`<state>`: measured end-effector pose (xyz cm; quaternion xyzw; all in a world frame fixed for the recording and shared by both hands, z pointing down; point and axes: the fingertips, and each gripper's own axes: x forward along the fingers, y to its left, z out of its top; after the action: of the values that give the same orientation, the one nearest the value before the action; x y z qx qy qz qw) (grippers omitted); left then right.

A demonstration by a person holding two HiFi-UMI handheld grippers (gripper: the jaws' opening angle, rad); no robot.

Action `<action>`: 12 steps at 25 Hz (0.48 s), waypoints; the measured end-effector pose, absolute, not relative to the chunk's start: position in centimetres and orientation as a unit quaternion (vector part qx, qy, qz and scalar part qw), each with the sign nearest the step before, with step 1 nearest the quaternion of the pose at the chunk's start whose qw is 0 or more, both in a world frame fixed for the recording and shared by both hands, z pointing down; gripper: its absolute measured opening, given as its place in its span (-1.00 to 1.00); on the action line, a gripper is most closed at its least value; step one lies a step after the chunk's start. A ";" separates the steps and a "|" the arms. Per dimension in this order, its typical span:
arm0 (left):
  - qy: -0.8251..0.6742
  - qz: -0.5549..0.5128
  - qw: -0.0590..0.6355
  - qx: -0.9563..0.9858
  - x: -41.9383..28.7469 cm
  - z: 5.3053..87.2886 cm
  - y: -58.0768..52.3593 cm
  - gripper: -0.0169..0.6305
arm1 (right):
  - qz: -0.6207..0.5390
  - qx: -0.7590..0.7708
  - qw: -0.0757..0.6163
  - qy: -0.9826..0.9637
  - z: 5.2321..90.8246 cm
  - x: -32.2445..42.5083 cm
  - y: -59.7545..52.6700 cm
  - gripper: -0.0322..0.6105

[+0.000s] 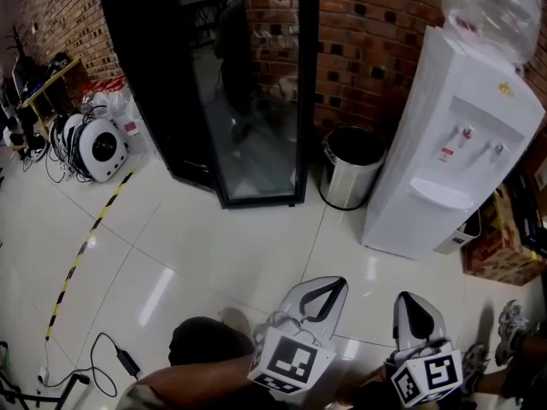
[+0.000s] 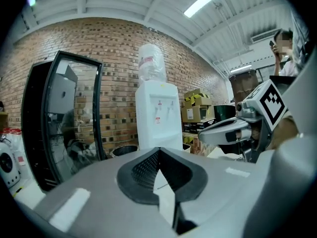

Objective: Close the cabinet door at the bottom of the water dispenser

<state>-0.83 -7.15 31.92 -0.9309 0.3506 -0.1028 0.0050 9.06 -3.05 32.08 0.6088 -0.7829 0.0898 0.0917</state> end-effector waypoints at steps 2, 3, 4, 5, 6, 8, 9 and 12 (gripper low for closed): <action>0.359 -0.099 0.003 -0.928 -0.9 32.1 -7.5 -0.94 | 0.094 0.606 0.090 -0.785 32.4 9.3 -3.7 -0.90; 0.362 -0.096 0.002 -0.927 -0.9 32.1 -7.6 -0.94 | 0.095 0.605 0.088 -0.786 32.5 9.3 -3.9 -0.90; 0.365 -0.096 0.003 -0.926 -0.9 32.2 -7.7 -0.94 | 0.095 0.604 0.085 -0.787 32.5 9.2 -4.0 -0.90; 0.366 -0.097 0.004 -0.925 -0.9 32.2 -7.8 -0.94 | 0.094 0.603 0.082 -0.788 32.4 9.1 -4.2 -0.90; 0.368 -0.096 0.004 -0.925 -0.9 32.2 -7.9 -0.94 | 0.094 0.603 0.079 -0.788 32.3 9.1 -4.3 -0.90; 0.369 -0.094 0.001 -0.924 -0.8 32.3 -8.0 -0.94 | 0.094 0.602 0.075 -0.790 32.0 8.9 -4.4 -0.90; 0.369 -0.094 -0.001 -0.924 -0.8 32.3 -8.1 -0.94 | 0.093 0.601 0.074 -0.790 31.9 8.8 -4.5 -0.90; 0.368 -0.088 -0.006 -0.926 -0.8 32.1 -8.0 -0.94 | 0.090 0.600 0.076 -0.791 31.9 8.8 -4.6 -0.90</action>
<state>-0.77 -8.03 32.06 -0.9258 0.3675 -0.0880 -0.0059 8.77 -4.62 31.90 0.5997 -0.7915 0.0898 0.0763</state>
